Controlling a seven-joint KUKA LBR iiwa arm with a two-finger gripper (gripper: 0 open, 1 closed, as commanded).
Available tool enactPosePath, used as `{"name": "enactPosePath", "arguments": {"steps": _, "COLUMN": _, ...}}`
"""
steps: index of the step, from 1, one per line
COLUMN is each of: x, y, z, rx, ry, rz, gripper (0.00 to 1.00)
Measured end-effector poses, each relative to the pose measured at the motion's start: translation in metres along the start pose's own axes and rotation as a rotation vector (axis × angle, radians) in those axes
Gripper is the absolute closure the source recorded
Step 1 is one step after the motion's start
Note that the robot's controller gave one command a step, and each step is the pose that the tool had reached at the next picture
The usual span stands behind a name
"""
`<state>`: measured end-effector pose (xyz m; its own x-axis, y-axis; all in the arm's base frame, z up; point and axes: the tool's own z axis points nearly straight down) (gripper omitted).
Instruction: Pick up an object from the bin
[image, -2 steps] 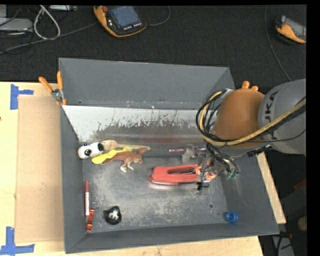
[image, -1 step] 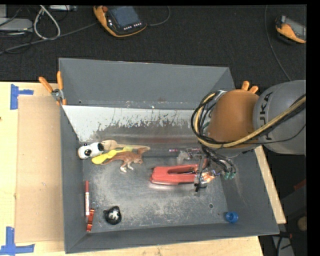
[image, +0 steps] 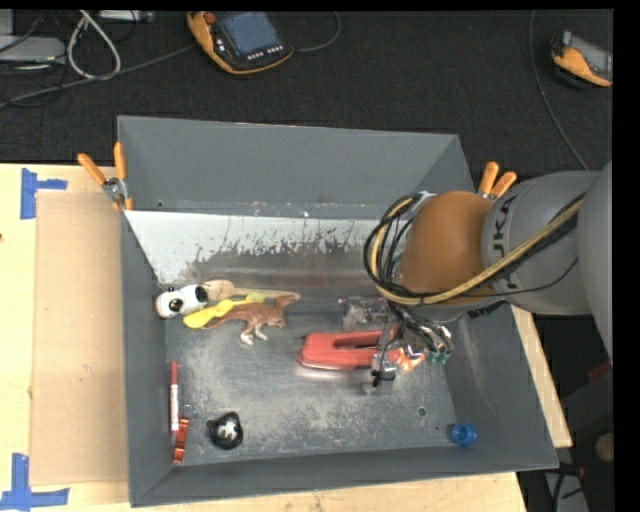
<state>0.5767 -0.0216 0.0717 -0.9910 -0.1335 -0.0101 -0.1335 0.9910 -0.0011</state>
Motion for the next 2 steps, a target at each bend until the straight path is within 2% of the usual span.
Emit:
{"name": "enactPosePath", "arguments": {"steps": 1, "x": 0.0068, "y": 0.0066, "z": 0.0018, "rx": -0.002, "ry": 0.004, "rz": -0.143, "gripper": 1.00}}
{"name": "enactPosePath", "arguments": {"steps": 2, "x": 0.0068, "y": 0.0066, "z": 0.0016, "rx": -0.002, "ry": 0.004, "rz": -0.144, "gripper": 1.00}}
